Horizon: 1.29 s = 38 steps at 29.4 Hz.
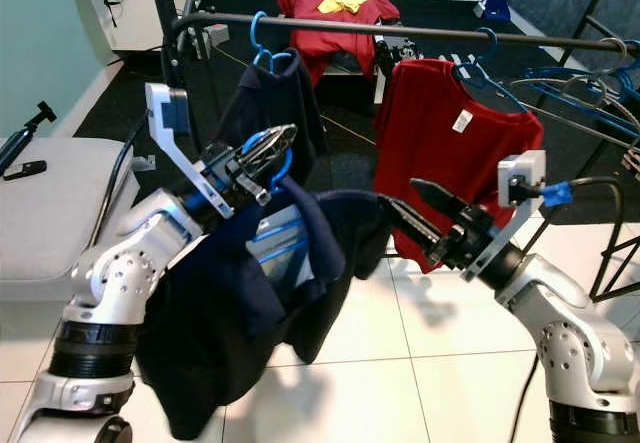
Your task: Hang hanger
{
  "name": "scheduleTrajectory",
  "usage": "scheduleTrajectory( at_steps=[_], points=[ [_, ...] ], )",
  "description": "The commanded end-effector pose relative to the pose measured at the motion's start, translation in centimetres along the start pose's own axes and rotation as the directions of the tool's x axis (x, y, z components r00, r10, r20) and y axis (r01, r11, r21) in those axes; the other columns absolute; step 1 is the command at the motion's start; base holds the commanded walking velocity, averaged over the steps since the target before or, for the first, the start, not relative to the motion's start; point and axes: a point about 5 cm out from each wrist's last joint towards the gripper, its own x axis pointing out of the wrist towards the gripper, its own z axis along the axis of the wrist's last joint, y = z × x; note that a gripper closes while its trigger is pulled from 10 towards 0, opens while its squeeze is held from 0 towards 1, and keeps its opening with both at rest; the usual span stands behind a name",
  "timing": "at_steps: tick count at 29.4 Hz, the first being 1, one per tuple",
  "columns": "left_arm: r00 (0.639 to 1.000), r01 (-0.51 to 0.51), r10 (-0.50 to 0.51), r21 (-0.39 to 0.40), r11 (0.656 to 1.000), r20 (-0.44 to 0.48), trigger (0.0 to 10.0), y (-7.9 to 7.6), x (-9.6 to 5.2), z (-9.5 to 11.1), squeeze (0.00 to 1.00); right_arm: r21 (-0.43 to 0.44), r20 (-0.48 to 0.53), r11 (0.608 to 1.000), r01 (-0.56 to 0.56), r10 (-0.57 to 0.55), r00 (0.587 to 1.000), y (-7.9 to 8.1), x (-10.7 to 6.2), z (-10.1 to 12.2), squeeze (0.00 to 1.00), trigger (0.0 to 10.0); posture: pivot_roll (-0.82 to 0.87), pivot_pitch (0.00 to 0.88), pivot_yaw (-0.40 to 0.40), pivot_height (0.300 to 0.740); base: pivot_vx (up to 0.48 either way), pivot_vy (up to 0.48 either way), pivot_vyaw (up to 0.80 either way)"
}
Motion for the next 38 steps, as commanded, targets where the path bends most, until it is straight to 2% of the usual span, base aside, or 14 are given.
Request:
scheduleTrajectory(
  at_steps=[1,2,4,6,9,10,13,14,19,25,31,38],
  points=[
    [0.998,0.046,-0.046,-0.011,0.999,0.031,10.0,-1.0,0.6,0.7,0.00,0.002,-0.001,1.000,0.023,-0.023,1.000,-0.3,0.0,-0.2,0.00,10.0,-0.04,0.087,-0.033,0.740,0.000,0.000,0.00],
    [0.998,0.061,-0.060,-0.023,0.998,0.028,10.0,-1.3,1.0,0.9,0.00,-0.013,-0.027,0.999,0.041,-0.041,0.999,-0.5,0.1,-0.8,0.00,10.0,-0.04,0.087,-0.033,0.740,0.000,0.000,0.00],
    [0.998,0.061,-0.060,-0.023,0.998,0.028,10.0,-1.3,1.0,0.9,0.00,-0.013,-0.027,0.999,0.041,-0.041,0.999,-0.5,0.1,-0.8,0.00,10.0,-0.04,0.087,-0.033,0.740,0.000,0.000,0.00],
    [0.996,0.078,-0.077,-0.032,0.996,0.035,10.0,-1.8,2.0,1.9,0.00,-0.054,-0.083,0.996,0.066,-0.070,0.994,-0.8,0.2,-1.8,0.00,10.0,-0.03,0.087,-0.033,0.740,0.000,0.000,0.00],
    [0.996,0.080,-0.078,-0.035,0.996,0.040,10.0,-2.0,2.3,2.3,0.00,-0.068,-0.100,0.995,0.071,-0.077,0.992,-0.8,0.3,-2.0,0.00,10.0,-0.03,0.087,-0.033,0.740,0.000,0.000,0.00],
    [0.998,0.047,-0.045,-0.026,0.999,0.054,10.0,-1.9,2.8,2.8,0.00,-0.048,-0.142,0.999,0.005,-0.012,0.990,0.1,0.4,-2.7,0.00,10.0,-0.03,0.085,-0.033,0.740,0.000,0.000,0.00],
    [0.998,0.034,-0.032,-0.026,0.999,0.056,10.0,-1.9,2.9,2.9,0.00,-0.039,-0.148,0.999,-0.013,0.007,0.989,0.4,0.4,-2.8,0.00,10.0,-0.03,0.085,-0.033,0.740,0.000,0.000,0.00],
    [0.998,0.005,-0.004,-0.025,1.000,0.059,10.0,-1.8,3.0,3.0,0.00,-0.027,-0.180,0.998,-0.061,0.055,0.982,1.1,0.3,-3.2,0.00,10.0,-0.03,0.081,-0.034,0.740,0.000,0.000,0.00],
    [0.997,-0.046,0.047,-0.026,0.999,0.065,10.0,-1.8,3.5,3.1,0.00,-0.003,-0.238,0.992,-0.127,0.123,0.963,2.0,-0.2,-4.1,0.00,10.0,-0.03,0.067,-0.032,0.740,0.000,0.000,0.00],
    [0.997,-0.036,0.039,-0.043,0.998,0.071,10.0,-2.5,3.9,3.2,0.00,-0.018,-0.225,0.995,-0.094,0.088,0.970,1.7,0.2,-4.3,0.00,10.0,-0.03,0.073,-0.031,0.740,0.000,0.000,0.00],
    [0.997,0.041,-0.034,-0.098,0.994,0.065,10.0,-4.1,4.2,3.2,0.00,-0.069,-0.190,0.998,-0.009,-0.004,0.982,0.5,1.2,-4.0,0.00,10.0,-0.02,0.080,-0.034,0.740,0.000,0.000,0.00],
    [0.995,0.088,-0.081,-0.132,0.987,0.056,10.0,-4.8,4.3,3.1,0.00,-0.066,-0.205,0.998,-0.024,0.010,0.979,0.8,1.7,-4.4,0.00,10.0,-0.01,0.084,-0.034,0.740,0.000,0.000,0.00]
  ],
)
